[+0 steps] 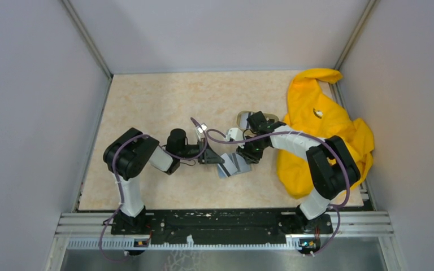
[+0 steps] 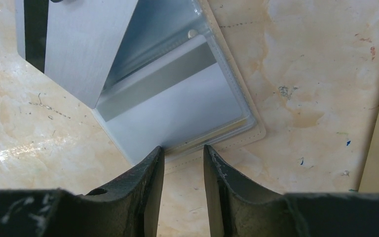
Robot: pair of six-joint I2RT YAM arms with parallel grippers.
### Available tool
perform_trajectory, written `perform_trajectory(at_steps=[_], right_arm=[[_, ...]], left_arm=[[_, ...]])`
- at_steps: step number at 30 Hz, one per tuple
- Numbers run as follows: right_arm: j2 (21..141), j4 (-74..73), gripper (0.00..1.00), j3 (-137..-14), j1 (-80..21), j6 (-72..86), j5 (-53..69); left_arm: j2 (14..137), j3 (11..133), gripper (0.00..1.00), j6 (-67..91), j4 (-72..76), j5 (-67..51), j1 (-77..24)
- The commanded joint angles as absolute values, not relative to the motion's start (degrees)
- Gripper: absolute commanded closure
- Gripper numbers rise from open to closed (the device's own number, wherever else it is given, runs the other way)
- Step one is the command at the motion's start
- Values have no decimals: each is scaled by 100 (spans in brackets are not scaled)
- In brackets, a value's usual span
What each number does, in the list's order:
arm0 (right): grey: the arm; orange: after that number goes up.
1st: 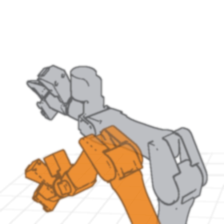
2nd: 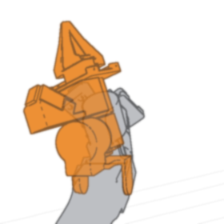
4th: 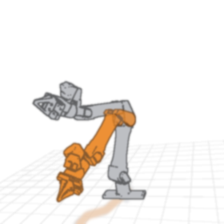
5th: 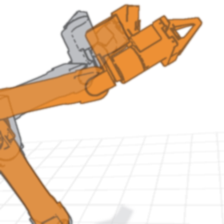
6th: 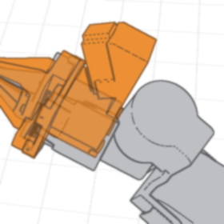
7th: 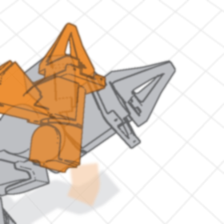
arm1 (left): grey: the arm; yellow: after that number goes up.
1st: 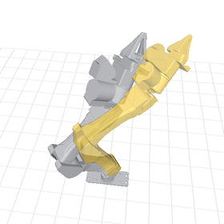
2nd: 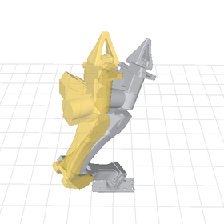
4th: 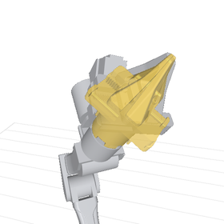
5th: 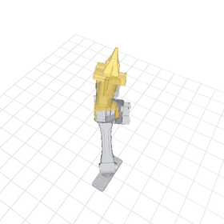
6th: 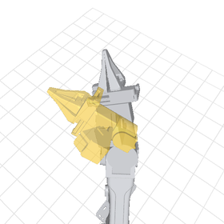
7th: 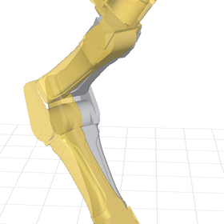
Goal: Put the credit cards into the card holder
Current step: Insert the credit card into the card holder.
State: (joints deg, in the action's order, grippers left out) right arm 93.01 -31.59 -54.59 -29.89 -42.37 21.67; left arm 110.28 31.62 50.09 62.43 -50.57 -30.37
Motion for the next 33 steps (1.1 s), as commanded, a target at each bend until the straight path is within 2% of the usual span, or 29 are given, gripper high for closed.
perform_trajectory(at_steps=[1, 33], right_arm=[[9454, -3157, 66, -5621, -3059, -4278, 1837], [9434, -3208, 66, -5678, -3111, -4236, 1872]], left_arm=[[11179, 3311, 100, 4745, 5998, -5094, -3005], [11307, 3733, 100, 4349, 4895, -4737, -2989]])
